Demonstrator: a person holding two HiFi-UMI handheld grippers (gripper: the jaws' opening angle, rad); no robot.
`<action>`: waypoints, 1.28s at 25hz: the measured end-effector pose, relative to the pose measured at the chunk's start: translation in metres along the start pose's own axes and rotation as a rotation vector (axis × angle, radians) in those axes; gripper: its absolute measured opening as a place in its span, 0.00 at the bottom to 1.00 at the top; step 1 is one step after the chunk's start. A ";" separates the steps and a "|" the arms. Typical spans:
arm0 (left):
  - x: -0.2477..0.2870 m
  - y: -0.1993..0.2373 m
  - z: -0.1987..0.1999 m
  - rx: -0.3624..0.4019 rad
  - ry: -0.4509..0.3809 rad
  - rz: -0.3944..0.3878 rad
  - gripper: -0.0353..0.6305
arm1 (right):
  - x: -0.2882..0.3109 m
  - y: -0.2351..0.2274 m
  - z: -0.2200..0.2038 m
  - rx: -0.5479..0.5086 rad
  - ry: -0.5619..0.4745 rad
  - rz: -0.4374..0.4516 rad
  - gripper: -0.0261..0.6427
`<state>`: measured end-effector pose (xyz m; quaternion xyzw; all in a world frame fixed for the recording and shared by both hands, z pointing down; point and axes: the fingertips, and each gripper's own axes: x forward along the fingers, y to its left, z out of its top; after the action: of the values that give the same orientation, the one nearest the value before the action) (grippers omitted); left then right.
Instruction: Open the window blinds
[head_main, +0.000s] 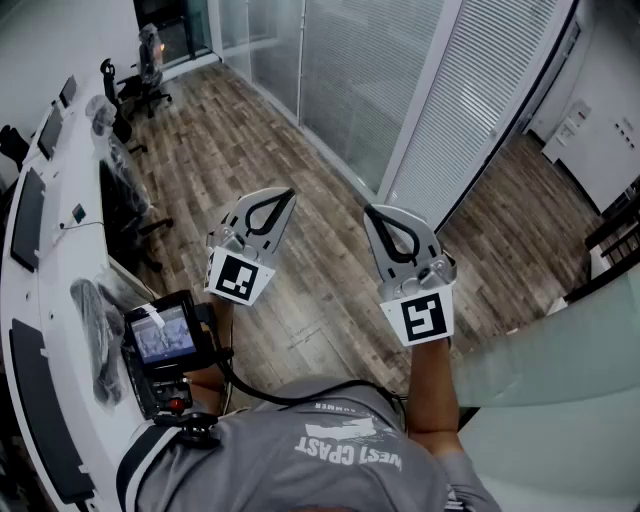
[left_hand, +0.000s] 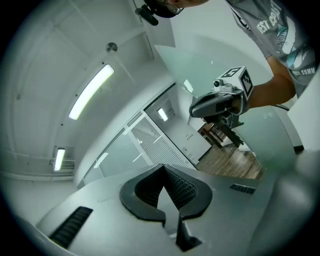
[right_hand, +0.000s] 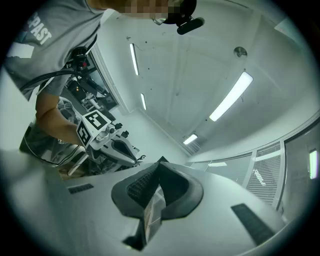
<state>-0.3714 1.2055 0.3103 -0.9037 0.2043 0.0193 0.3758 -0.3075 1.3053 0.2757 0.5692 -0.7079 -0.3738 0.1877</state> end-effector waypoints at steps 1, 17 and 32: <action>-0.005 -0.005 0.000 0.000 0.007 0.000 0.06 | -0.002 0.004 0.000 0.005 0.001 0.015 0.04; -0.018 -0.009 -0.042 -0.049 0.085 -0.025 0.06 | 0.004 0.015 -0.022 0.071 -0.004 0.013 0.04; -0.024 0.007 -0.105 -0.152 0.183 0.005 0.06 | 0.025 0.025 -0.088 0.121 0.087 0.045 0.04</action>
<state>-0.4091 1.1373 0.3853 -0.9270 0.2379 -0.0471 0.2860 -0.2701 1.2561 0.3479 0.5792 -0.7328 -0.3009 0.1920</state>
